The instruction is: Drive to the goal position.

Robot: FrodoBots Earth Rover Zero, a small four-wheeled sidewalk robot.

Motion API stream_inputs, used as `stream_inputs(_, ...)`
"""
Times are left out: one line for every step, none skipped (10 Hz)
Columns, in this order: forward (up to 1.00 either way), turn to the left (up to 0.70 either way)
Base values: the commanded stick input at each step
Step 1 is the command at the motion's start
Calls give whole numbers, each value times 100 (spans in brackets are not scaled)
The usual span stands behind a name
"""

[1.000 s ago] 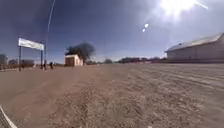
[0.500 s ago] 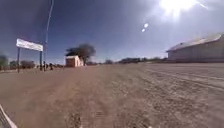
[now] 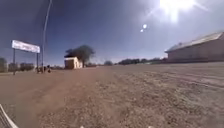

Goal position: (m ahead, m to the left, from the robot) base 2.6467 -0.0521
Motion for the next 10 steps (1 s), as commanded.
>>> stream_inputs(70,0)
stream_inputs(70,0)
stream_inputs(70,0)
stream_inputs(70,0)
stream_inputs(70,0)
stream_inputs(70,0)
stream_inputs(70,0)
stream_inputs(70,0)
stream_inputs(70,0)
stream_inputs(70,0)
